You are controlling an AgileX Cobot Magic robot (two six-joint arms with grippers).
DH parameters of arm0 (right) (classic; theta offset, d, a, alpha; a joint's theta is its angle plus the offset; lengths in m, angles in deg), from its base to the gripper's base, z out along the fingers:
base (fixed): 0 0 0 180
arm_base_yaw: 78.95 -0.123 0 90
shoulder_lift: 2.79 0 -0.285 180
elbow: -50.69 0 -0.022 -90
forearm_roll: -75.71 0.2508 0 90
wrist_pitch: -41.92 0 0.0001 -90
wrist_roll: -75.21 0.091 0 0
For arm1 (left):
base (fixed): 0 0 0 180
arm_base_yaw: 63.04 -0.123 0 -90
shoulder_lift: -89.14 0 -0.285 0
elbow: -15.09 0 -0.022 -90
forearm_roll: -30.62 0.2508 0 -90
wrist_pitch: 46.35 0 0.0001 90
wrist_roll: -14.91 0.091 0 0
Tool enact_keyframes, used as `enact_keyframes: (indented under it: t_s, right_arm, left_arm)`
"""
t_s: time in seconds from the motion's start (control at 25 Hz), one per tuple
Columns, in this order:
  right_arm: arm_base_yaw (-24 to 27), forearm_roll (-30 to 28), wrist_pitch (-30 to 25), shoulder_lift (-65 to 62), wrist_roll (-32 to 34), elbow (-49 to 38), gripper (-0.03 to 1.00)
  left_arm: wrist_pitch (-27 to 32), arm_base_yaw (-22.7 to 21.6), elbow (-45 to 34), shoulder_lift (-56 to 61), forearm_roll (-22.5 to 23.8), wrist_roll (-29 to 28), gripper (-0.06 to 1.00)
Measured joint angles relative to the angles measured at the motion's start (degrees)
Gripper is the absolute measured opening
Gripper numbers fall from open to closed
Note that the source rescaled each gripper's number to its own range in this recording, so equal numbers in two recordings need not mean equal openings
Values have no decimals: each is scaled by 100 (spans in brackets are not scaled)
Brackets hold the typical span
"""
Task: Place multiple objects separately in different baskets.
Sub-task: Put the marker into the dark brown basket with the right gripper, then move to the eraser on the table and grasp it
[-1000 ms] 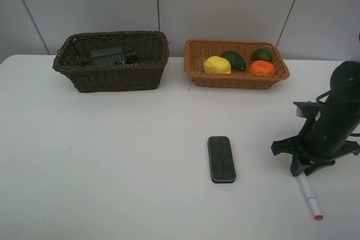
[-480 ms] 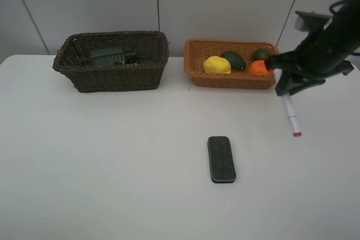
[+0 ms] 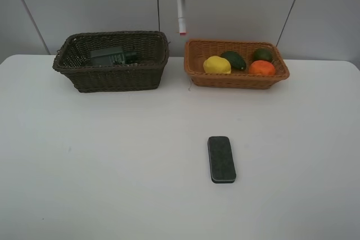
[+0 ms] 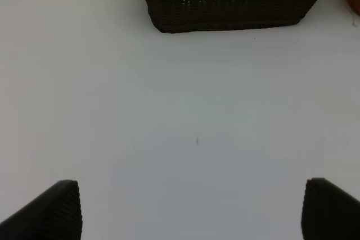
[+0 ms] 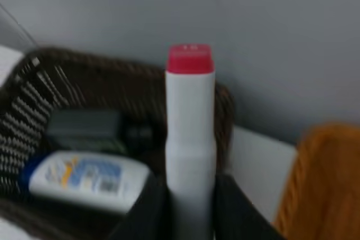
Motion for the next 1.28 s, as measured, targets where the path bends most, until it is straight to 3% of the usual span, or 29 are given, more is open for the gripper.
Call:
enact_keyframes:
  t_s: [0.24,0.4,0.48,0.56,0.6,0.64,0.72,0.84,0.92,1.0,1.2,1.28]
  right_arm:
    - [-407,114,1483,1600,-169,1401,0]
    - [-390,244,1690,2397,-164,1858,5]
    - [-390,275,1662,2584,-164,1896,27]
    - [-390,275,1628,2607,-164,1902,64]
    - [-390,281,1620,2607,-164,1916,76]
    - [-390,281,1588,2579,-164,1933,86]
    - [-390,281,1418,2504,-164,1940,94]
    - [-390,212,830,2288,-164,1940,98]
    - [-390,160,149,2001,-148,1940,98]
    - [-390,20,-859,1672,25,1940,98]
    - [-390,-1012,-3528,963,1255,2006,98]
    - [-390,-1367,-4288,867,1629,2006,98]
  left_arm:
    - [0,0,0,0,0,0,99]
    - [0,0,0,0,0,0,99]
    - [0,0,0,0,0,0,99]
    - [0,0,0,0,0,0,99]
    - [0,0,0,0,0,0,99]
    - [0,0,0,0,0,0,99]
    - [0,0,0,0,0,0,99]
    - [0,0,0,0,0,0,99]
    - [0,0,0,0,0,0,99]
    - [0,0,0,0,0,0,99]
    - [0,0,0,0,0,0,99]
    - [0,0,0,0,0,0,99]
